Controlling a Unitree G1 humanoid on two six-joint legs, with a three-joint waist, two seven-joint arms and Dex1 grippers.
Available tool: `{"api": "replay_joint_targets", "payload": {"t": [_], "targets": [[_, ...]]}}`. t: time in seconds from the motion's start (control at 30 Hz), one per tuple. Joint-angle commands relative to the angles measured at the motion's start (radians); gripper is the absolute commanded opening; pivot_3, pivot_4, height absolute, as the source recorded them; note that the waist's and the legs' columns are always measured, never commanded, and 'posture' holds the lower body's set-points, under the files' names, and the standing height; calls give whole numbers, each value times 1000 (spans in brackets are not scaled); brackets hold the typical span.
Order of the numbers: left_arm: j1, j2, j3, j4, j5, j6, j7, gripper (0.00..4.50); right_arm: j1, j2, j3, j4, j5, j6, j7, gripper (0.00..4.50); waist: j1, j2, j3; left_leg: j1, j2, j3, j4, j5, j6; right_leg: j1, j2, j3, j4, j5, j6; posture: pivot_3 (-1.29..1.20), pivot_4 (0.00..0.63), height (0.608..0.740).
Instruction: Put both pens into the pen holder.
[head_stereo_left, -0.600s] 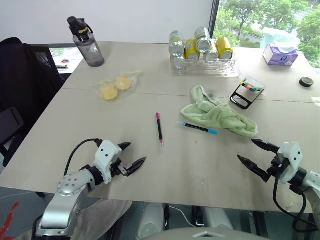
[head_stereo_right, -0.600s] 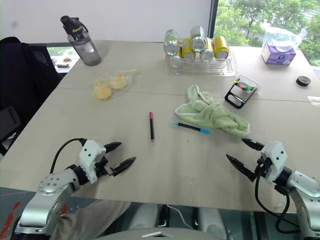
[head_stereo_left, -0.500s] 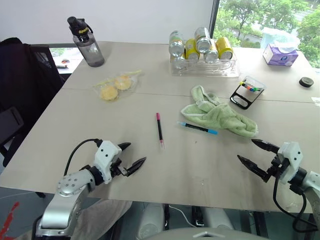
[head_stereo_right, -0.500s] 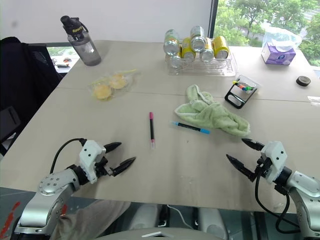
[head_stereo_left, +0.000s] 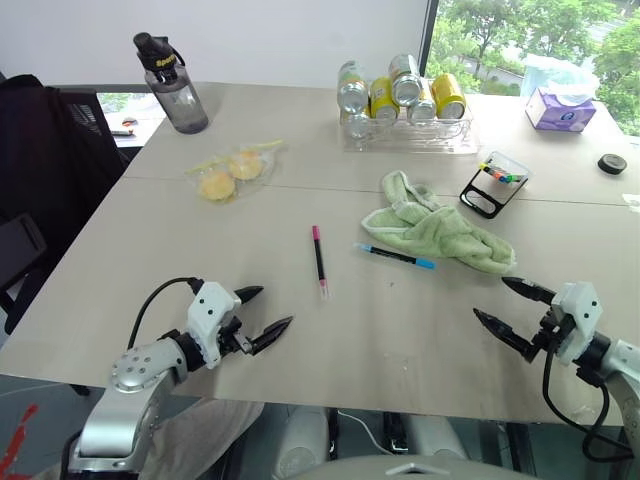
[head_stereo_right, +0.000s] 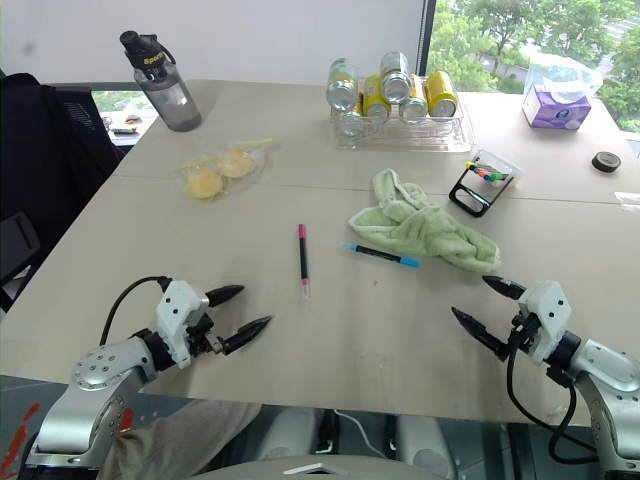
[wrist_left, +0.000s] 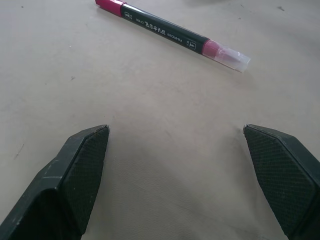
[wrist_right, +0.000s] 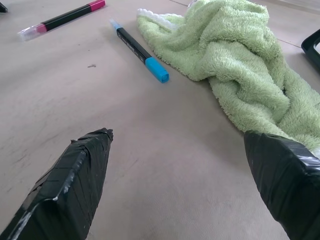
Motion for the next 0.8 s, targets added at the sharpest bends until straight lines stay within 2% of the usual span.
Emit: {"api": "replay_joint_targets", "payload": {"t": [0.03, 0.3, 0.4, 0.57, 0.67, 0.8], "targets": [[-3, 9, 23, -3, -3, -20, -3, 4500, -6, -4, -5, -16, 5, -8, -2, 4471, 0, 0, 0, 0, 0, 0, 0, 0, 0, 0, 0, 0, 0, 0, 0, 0, 150, 740], [-54, 22, 26, -1, -3, -27, -5, 4500, -114, -1, -7, -7, -7, 34, -71, 4471, -1, -1, 1, 0, 0, 0, 0, 0, 0, 0, 0, 0, 0, 0, 0, 0, 150, 740], [-111, 55, 40, -20, -41, 4, -35, 4500, -218, 2, 27, -6, -18, 68, -98, 4471, -2, -1, 1, 0, 0, 0, 0, 0, 0, 0, 0, -1, 0, 1, 0, 0, 150, 740], [-203, 116, 49, -38, -118, 87, -98, 4500, -411, 24, 125, 93, -89, 124, -140, 4471, -5, -3, 3, -1, 0, 0, 0, 0, 0, -1, 0, -1, 0, 3, -2, 0, 150, 740], [-265, 152, 51, -38, -147, 121, -132, 4500, -535, 46, 213, 171, -131, 223, -154, 4471, -6, -3, 4, -1, 0, 0, 0, 0, 0, -1, 0, -1, 0, 3, -2, 0, 150, 740], [-335, 217, 79, -60, -241, 212, -202, 4500, -704, 96, 310, 356, -218, 248, -173, 4471, -12, -4, 5, -2, -1, 0, 0, 0, 0, -2, 0, -1, 0, 4, -2, 0, 150, 740]]}}
